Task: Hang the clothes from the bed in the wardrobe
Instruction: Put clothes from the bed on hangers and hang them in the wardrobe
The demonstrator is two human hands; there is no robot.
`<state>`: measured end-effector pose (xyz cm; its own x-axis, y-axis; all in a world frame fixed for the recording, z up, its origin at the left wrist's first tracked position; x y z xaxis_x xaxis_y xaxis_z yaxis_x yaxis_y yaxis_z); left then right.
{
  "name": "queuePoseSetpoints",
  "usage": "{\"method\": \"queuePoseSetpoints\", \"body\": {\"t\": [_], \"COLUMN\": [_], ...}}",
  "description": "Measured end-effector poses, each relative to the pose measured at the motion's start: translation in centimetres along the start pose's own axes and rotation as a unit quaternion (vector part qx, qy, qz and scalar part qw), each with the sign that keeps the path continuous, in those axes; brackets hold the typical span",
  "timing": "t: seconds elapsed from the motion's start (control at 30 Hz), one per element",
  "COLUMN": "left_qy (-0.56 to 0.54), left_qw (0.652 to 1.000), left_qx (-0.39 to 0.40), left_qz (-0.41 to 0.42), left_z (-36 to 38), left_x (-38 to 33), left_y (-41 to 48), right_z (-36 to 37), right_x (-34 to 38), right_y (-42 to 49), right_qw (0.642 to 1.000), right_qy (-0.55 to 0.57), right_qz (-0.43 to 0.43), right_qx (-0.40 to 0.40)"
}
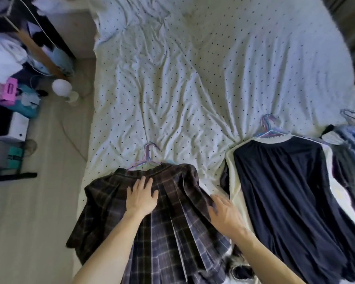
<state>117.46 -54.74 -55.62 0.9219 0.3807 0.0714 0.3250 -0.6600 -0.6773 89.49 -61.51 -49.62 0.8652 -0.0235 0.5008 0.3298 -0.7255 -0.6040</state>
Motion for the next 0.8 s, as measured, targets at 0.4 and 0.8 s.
{"method": "queuePoseSetpoints", "body": {"t": [0.4,0.8], "left_qy": [0.067,0.159], "left_qw": [0.975,0.841], "left_qx": [-0.071,-0.225], "left_qz": [0.201,0.466], "left_z": [-5.5,-13.1], "left_x": [-25.4,-61.9], "left_y": [-20.5,-38.6], "right_z": [-13.8,-28.4], "right_x": [-12.9,-36.0], "right_y": [-25.4,-47.5], "right_qw": [0.956,0.846], "right_qy": [-0.028,0.070], "right_qz": [-0.137,0.000], "right_qx": [-0.260,-0.529]}}
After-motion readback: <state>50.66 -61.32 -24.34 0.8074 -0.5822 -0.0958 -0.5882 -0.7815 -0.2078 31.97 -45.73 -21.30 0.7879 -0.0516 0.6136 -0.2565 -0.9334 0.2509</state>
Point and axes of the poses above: each hand's wrist, its own y-axis towards the middle knuckle, its own z-axis out of the palm, x = y × z, the point moved 8 cm from there along y, towards the middle knuckle, and after that the axes turned 15 degrees about y, right-handed, at the moved point
